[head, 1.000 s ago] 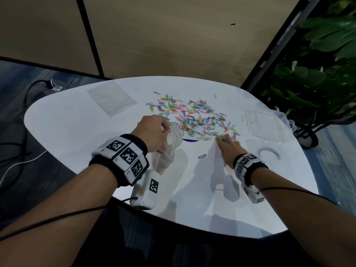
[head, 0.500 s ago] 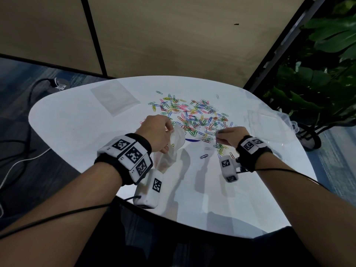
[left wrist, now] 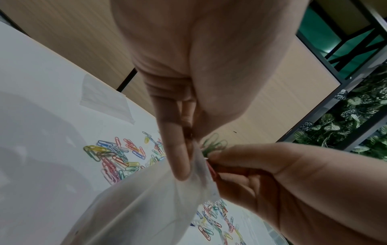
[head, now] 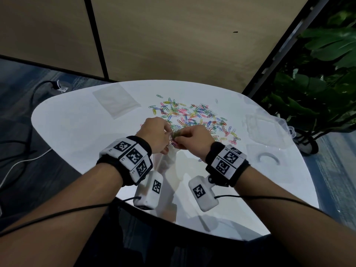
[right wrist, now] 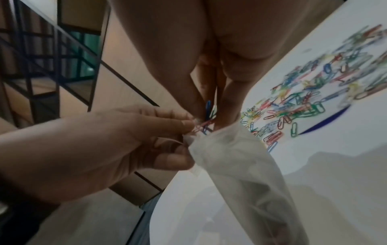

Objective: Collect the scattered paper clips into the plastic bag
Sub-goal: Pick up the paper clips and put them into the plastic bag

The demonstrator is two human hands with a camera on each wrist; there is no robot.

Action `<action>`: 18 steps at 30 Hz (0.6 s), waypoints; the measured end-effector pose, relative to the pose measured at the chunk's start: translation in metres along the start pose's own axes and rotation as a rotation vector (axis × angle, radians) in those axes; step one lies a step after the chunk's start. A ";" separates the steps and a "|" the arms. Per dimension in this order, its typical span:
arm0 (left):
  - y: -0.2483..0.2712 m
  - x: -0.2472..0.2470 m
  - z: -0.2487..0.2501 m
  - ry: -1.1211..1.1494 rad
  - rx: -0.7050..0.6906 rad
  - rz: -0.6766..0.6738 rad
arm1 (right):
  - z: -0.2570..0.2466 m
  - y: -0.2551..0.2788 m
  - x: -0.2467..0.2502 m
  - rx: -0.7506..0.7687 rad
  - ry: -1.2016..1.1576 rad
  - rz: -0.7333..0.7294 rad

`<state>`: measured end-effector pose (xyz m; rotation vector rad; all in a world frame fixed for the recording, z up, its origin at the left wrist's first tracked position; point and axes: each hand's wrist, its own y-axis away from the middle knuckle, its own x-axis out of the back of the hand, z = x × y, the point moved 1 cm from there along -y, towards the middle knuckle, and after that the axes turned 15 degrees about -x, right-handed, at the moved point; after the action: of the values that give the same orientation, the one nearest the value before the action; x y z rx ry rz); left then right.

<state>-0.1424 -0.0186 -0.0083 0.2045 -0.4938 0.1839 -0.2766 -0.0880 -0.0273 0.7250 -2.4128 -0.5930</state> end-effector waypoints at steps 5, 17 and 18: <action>0.000 -0.002 0.001 -0.032 -0.014 -0.018 | -0.015 0.019 0.002 0.176 0.357 0.038; 0.000 0.006 0.002 -0.008 0.013 0.011 | 0.120 -0.051 0.121 -0.685 0.958 0.271; 0.000 0.006 0.002 -0.015 0.008 0.013 | 0.126 -0.053 0.118 -0.649 0.877 0.273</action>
<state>-0.1386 -0.0186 -0.0035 0.2110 -0.5096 0.1969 -0.4168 -0.1682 -0.1071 0.2651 -1.3557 -0.6977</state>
